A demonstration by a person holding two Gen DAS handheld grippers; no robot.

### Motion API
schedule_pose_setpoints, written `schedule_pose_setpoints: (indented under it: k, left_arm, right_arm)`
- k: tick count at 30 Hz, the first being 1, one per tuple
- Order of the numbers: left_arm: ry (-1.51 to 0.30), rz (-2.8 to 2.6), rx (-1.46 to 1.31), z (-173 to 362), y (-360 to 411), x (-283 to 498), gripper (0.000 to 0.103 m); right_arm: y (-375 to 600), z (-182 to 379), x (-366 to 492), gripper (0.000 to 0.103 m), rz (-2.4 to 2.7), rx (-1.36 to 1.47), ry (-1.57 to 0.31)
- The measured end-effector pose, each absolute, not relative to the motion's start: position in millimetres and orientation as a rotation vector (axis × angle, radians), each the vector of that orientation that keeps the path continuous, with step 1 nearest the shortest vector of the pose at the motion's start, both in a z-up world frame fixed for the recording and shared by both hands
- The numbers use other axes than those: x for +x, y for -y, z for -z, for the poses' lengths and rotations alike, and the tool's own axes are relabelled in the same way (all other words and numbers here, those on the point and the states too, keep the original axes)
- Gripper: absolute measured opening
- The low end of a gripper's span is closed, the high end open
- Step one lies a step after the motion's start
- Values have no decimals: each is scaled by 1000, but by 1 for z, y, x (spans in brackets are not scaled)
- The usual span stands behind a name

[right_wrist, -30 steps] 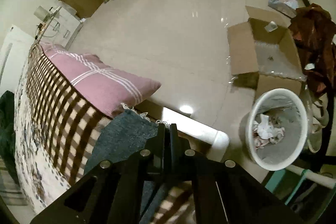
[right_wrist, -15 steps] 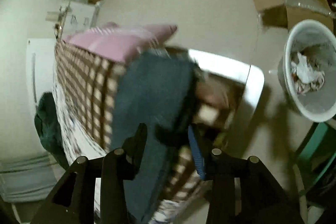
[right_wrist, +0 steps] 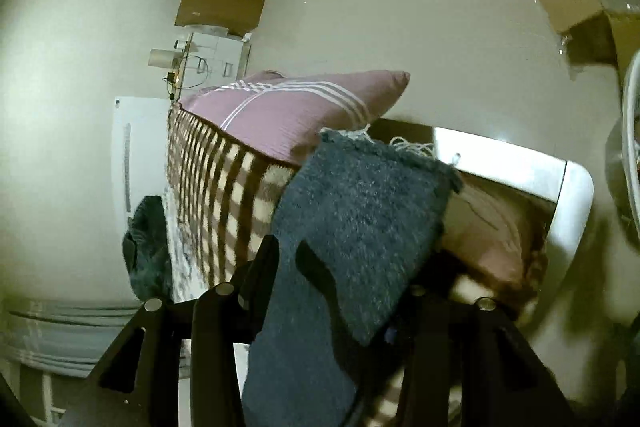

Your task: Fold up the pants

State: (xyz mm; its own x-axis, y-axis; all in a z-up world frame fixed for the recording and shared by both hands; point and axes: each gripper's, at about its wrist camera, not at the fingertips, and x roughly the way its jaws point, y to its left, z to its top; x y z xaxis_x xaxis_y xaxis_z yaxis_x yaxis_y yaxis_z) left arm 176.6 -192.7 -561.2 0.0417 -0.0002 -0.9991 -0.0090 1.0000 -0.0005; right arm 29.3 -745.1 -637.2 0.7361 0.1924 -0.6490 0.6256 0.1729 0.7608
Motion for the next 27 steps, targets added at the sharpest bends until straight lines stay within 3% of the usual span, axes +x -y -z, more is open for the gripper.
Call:
schedule_pose_setpoints:
  k: [1,6,11,17,22,27]
  left_arm:
    - [-1528,-18,-10,560,193,179,103]
    - [-1494,-34,-68,538,195,183,103]
    - [-1388,-48,-187,483,179,175,103]
    - [-1374,-18,-291,453,138,162,103]
    - [-1350,-75,-329,442,75,144,103]
    - [-1354,-189,-345,452,-5,129,103]
  right_arm:
    - [745,637,34,10,371,1367,-767]
    - [736,602,38,9,407,1271,-786]
    - [693,519,53,9,324,1109,-765]
    - [588,433,79,9,174,927,-783]
    - [481,421,101,9,36,849,-858]
    - [376,465,121,9,-70,790,-978]
